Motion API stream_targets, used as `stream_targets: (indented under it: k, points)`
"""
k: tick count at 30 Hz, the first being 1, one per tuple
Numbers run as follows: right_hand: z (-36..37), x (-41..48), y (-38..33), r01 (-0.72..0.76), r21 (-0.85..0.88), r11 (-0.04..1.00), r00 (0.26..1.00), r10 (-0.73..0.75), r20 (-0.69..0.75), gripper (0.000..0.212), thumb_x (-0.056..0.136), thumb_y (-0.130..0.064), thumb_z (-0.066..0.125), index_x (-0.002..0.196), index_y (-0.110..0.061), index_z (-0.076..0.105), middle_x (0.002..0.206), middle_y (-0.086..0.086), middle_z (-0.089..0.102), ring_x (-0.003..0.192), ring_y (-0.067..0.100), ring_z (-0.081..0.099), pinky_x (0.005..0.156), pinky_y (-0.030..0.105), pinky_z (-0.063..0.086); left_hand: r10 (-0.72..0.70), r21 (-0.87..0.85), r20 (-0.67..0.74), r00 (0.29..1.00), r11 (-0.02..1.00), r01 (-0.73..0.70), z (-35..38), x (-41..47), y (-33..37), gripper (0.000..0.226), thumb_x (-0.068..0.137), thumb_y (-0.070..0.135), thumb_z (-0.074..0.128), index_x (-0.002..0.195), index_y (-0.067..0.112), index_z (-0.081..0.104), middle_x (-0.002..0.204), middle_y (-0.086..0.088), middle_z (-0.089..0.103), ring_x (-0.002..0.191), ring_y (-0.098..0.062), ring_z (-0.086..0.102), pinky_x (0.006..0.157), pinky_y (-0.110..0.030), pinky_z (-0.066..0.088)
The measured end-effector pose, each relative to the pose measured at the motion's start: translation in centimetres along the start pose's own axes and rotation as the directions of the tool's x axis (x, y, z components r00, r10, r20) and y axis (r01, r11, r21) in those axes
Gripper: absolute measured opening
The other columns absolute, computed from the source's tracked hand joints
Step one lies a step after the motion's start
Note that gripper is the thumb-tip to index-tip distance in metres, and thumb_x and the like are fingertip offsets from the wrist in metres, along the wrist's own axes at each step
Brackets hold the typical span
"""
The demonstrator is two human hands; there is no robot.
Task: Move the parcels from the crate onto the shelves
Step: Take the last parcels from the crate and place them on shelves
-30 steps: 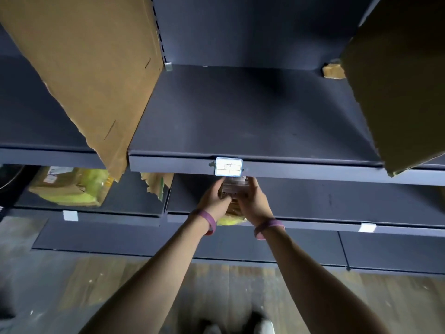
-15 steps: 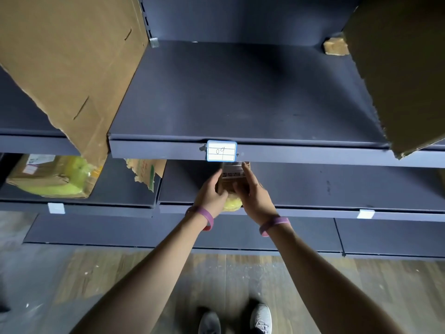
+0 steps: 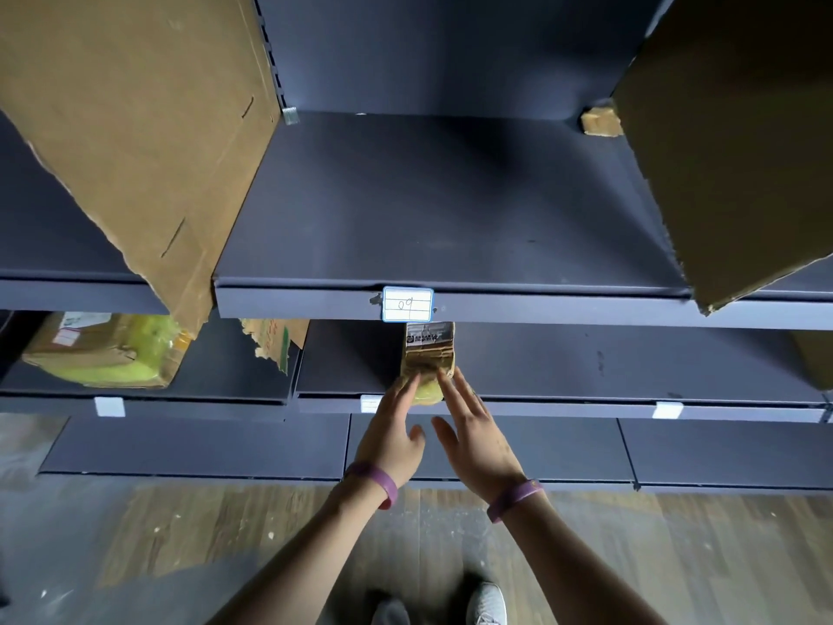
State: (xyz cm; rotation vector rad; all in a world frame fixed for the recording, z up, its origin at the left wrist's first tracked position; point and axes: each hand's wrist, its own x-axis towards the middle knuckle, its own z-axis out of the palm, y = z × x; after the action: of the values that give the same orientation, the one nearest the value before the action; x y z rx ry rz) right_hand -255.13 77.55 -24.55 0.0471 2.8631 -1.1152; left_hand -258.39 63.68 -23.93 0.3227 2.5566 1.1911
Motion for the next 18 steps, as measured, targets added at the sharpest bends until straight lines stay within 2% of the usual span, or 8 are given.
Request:
stream_targets:
  k: [4, 7, 9, 14, 18]
  points:
    - [0.0, 1.8, 0.1, -0.010, -0.021, 1.000, 1.000, 0.010, 0.005, 0.066, 0.100, -0.017, 0.046, 0.155, -0.027, 0.010, 0.163, 0.000, 0.008, 0.145, 0.023, 0.028, 0.101, 0.032, 0.043, -0.025, -0.009, 0.005, 1.000, 1.000, 0.025, -0.4, 1.4, 0.0, 0.070, 0.089, 0.002, 0.051, 0.146, 0.033, 0.026, 0.155, 0.011, 0.024, 0.137, -0.012, 0.035, 0.092, -0.012, 0.032]
    - [-0.1, 3.0, 0.4, -0.035, -0.022, 0.999, 0.999, 0.035, 0.017, 0.069, 0.098, -0.012, 0.046, 0.155, -0.028, 0.010, 0.163, -0.003, 0.007, 0.140, 0.026, 0.038, 0.089, 0.031, 0.047, -0.039, -0.008, 0.023, 0.999, 0.999, 0.039, -0.7, 2.6, 0.0, 0.071, 0.089, 0.001, 0.051, 0.147, 0.033, 0.025, 0.155, 0.010, 0.023, 0.137, -0.013, 0.034, 0.095, -0.013, 0.030]
    - [-0.3, 3.4, 0.5, -0.045, -0.037, 0.998, 0.999, 0.046, 0.027, 0.070, 0.097, -0.009, 0.045, 0.155, -0.027, 0.010, 0.163, -0.001, 0.008, 0.138, 0.028, 0.040, 0.087, 0.030, 0.047, -0.043, 0.002, 0.041, 0.998, 0.999, 0.043, -0.7, 3.2, 0.0, 0.073, 0.089, 0.000, 0.050, 0.148, 0.032, 0.022, 0.156, 0.010, 0.019, 0.140, -0.013, 0.030, 0.098, -0.012, 0.027]
    - [-0.6, 4.1, 0.2, -0.052, -0.023, 0.998, 0.998, 0.053, 0.040, 0.071, 0.095, -0.004, 0.046, 0.155, -0.022, 0.013, 0.163, 0.003, 0.011, 0.145, 0.027, 0.027, 0.109, 0.035, 0.040, -0.057, 0.019, 0.026, 0.998, 0.998, 0.057, -0.6, 3.6, 0.4, 0.074, 0.089, 0.002, 0.052, 0.148, 0.033, 0.020, 0.156, 0.011, 0.019, 0.139, -0.015, 0.032, 0.092, -0.013, 0.029]
    - [-1.1, 3.6, 0.0, -0.081, -0.045, 0.996, 0.993, 0.085, 0.082, 0.075, 0.096, -0.008, 0.048, 0.155, -0.025, 0.006, 0.163, 0.006, 0.006, 0.150, 0.025, 0.009, 0.119, 0.033, 0.020, -0.076, 0.041, 0.048, 0.996, 0.996, 0.074, -0.7, 3.0, 0.8, 0.073, 0.091, 0.004, 0.051, 0.150, 0.030, 0.016, 0.157, 0.007, 0.019, 0.139, -0.018, 0.033, 0.097, -0.020, 0.036]
